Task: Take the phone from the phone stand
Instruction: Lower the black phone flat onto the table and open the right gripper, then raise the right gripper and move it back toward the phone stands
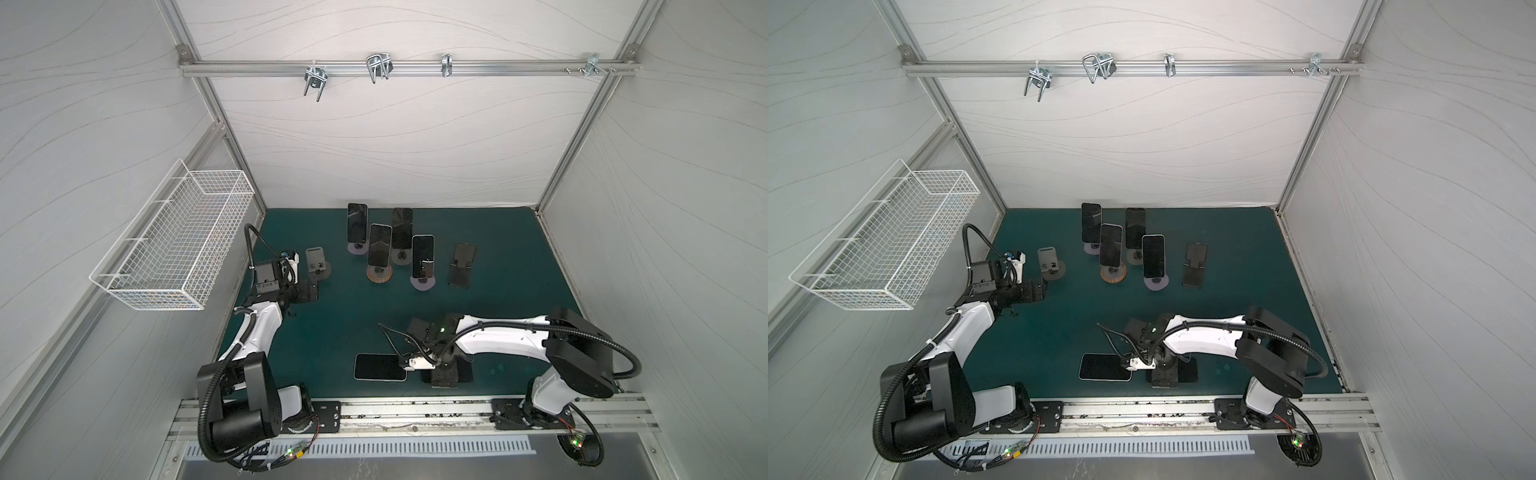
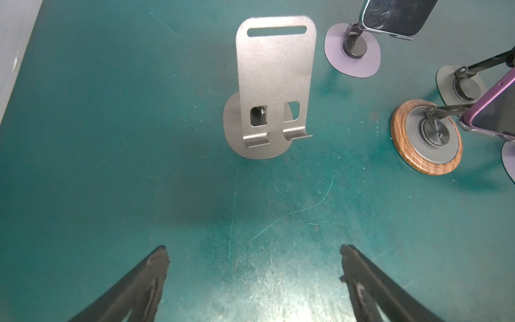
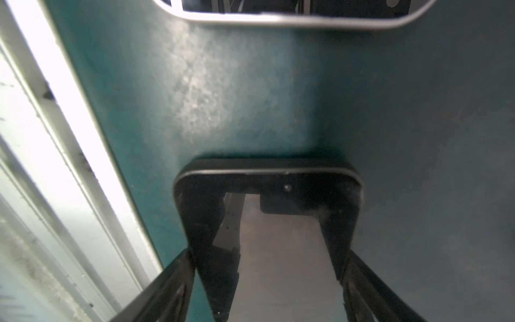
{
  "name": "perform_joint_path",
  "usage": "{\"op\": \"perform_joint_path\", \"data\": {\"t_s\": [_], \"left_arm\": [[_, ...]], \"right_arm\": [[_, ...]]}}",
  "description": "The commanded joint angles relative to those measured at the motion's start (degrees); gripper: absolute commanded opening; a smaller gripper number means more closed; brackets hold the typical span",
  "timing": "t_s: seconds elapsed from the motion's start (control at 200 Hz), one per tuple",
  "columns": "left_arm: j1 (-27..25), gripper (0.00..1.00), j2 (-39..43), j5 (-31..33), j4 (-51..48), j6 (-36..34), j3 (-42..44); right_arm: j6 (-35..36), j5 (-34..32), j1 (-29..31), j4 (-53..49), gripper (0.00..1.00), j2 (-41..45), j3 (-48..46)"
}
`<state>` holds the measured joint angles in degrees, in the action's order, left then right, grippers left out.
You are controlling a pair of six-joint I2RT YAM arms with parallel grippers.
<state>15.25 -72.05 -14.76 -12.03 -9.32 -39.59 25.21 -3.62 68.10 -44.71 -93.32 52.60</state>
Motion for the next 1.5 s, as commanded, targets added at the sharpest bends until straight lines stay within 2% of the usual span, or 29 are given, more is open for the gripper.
{"op": "perform_joint_path", "data": {"t_s": [0.0,0.255,0.435,0.525,0.675,0.81,0.915,0.981,1.191,1.496], "left_arm": [[0.31,0.98,0.95,0.13,1.25,-0.54,-0.13],[0.35,0.98,0.88,0.17,1.22,-0.58,-0.09],[0.38,0.98,0.93,0.17,1.02,-0.54,-0.13],[0.28,0.98,0.85,0.17,1.24,-0.63,-0.19],[0.32,0.98,0.39,-0.14,0.96,-0.7,-0.52],[0.33,0.98,0.38,-0.35,0.87,-0.8,-0.51],[0.36,0.99,0.79,-0.44,1.03,-0.87,-0.23],[0.33,0.99,1.03,-0.44,1.13,-0.88,-0.01],[0.35,1.0,1.28,0.06,1.31,-0.63,0.13],[0.32,1.0,1.2,0.09,1.35,-0.61,0.05]], "right_arm": [[0.04,0.88,-0.77,0.18,0.88,1.89,0.63],[-1.34,4.49,-2.09,-0.61,0.91,13.33,3.34],[-5.59,6.61,-8.12,8.01,0.91,24.62,3.35],[-10.01,3.5,-11.75,15.77,0.91,28.95,2.41],[-21.7,-8.77,-15.98,30.08,0.95,32.05,0.45],[-34.9,-16.82,-19.9,32.76,0.95,28.43,3.39],[-46.66,-21.01,-21.81,28.76,0.96,23.31,7.87],[-51.06,-22.39,-22.67,25.79,0.99,19.97,10.93],[-57.2,-24.59,-23.39,20.46,0.99,12.05,18.25],[-58.95,-24.13,-25.15,16.98,0.99,2.14,25.91]]}}
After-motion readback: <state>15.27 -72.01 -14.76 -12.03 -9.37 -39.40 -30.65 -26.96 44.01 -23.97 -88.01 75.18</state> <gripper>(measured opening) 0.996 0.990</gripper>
